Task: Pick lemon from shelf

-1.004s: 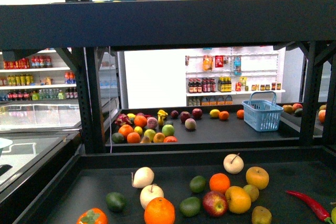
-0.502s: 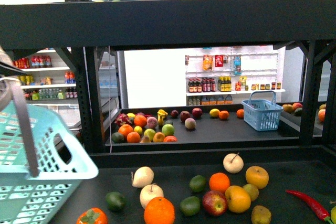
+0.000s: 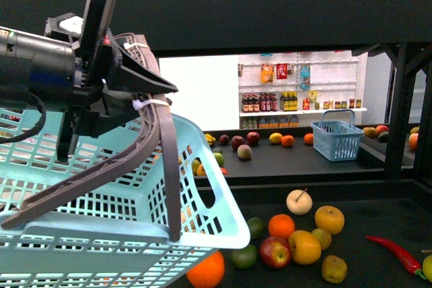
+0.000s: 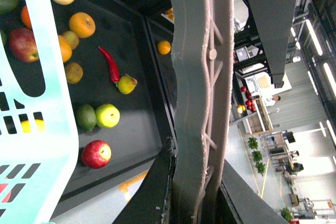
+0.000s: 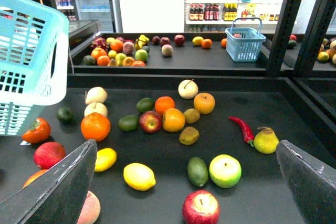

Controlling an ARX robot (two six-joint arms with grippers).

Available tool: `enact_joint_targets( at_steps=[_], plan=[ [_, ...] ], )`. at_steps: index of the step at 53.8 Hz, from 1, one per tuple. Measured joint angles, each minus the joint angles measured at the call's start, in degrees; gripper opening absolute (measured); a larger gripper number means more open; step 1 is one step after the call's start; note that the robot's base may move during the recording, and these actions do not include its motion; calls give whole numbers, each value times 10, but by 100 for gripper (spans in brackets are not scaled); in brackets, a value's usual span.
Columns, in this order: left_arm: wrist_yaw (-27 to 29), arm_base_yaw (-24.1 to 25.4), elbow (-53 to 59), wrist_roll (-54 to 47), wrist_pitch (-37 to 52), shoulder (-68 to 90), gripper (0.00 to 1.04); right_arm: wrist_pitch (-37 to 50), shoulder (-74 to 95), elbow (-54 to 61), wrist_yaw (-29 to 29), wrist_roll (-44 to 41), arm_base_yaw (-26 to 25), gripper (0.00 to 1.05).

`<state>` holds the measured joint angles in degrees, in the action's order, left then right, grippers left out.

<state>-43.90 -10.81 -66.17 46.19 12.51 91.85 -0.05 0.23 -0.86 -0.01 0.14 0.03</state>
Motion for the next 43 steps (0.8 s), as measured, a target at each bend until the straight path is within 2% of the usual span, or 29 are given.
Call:
enact_joint_targets(
  at_steps=[29,31,32,34,35,37,39,43],
  plan=[
    [22,-82,28,17,61,31,12,0,0,0,1,0,0,102],
    [22,-84,29,17,67,31,12,-28,19,-8,90,-6,28,102],
    [21,-84,29,16,67,31,12,-43,41,-14,156,-6,47,102],
    [21,-84,30,16,69,31,12,-49,86,-20,223,-5,57,102],
    [21,-85,30,16,70,31,12,-49,105,-22,235,-3,53,102],
    [21,-85,30,16,70,31,12,-46,155,-31,227,10,28,102],
    [23,-85,31,17,70,31,12,-29,219,-45,181,33,-10,102],
    [21,-86,31,16,70,31,12,63,392,-94,90,59,-92,102]
  ],
)
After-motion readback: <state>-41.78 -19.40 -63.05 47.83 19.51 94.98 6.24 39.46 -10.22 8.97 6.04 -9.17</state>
